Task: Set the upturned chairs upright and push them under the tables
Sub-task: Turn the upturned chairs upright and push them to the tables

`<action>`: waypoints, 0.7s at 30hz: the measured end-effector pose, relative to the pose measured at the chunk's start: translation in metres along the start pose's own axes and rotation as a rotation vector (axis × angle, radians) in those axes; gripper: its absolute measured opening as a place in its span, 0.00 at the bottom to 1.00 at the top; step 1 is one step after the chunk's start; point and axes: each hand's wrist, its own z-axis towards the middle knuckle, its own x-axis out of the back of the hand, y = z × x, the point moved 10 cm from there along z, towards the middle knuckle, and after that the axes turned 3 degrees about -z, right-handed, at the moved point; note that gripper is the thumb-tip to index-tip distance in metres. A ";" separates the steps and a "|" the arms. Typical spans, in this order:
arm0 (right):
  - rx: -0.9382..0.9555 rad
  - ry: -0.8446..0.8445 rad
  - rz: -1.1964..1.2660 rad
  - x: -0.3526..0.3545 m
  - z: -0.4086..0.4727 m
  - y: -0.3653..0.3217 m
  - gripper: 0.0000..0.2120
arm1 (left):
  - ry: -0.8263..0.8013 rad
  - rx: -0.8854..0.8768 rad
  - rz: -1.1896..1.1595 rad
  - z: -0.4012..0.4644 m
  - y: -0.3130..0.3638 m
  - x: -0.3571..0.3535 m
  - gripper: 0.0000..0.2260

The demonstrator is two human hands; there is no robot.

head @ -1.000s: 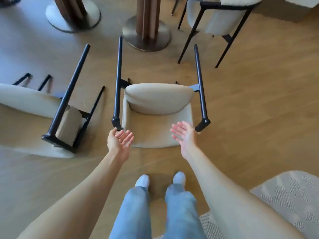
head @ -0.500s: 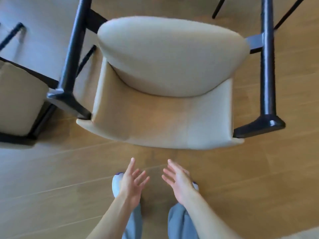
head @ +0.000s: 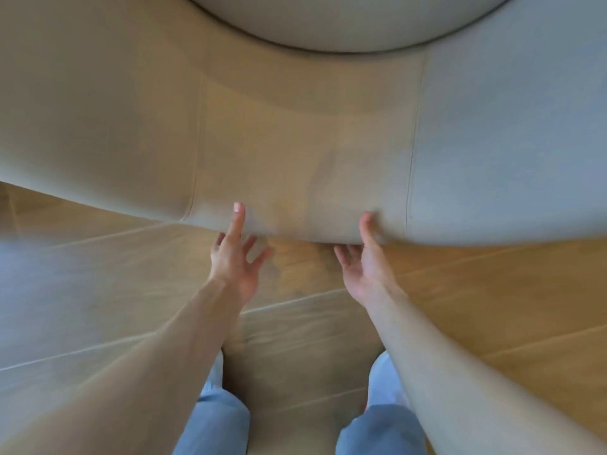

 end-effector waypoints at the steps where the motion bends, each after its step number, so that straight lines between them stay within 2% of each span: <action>1: 0.020 -0.010 0.016 0.001 0.008 -0.005 0.33 | -0.008 -0.019 -0.009 0.011 0.003 0.001 0.35; 6: 0.034 -0.087 0.100 0.002 0.024 -0.005 0.25 | -0.047 -0.119 -0.083 0.039 0.021 0.005 0.31; 11: 0.018 0.003 0.085 0.010 -0.007 -0.012 0.27 | -0.041 -0.089 -0.067 0.013 0.031 0.009 0.36; 16: -0.049 0.133 0.035 0.037 -0.107 -0.018 0.29 | 0.065 -0.031 -0.054 -0.084 0.033 0.034 0.31; 19: -0.122 0.216 -0.022 0.054 -0.198 -0.025 0.27 | 0.168 0.020 -0.012 -0.177 0.045 0.053 0.32; 21: -0.177 0.250 -0.056 0.057 -0.270 -0.037 0.31 | 0.217 0.054 0.017 -0.249 0.065 0.057 0.34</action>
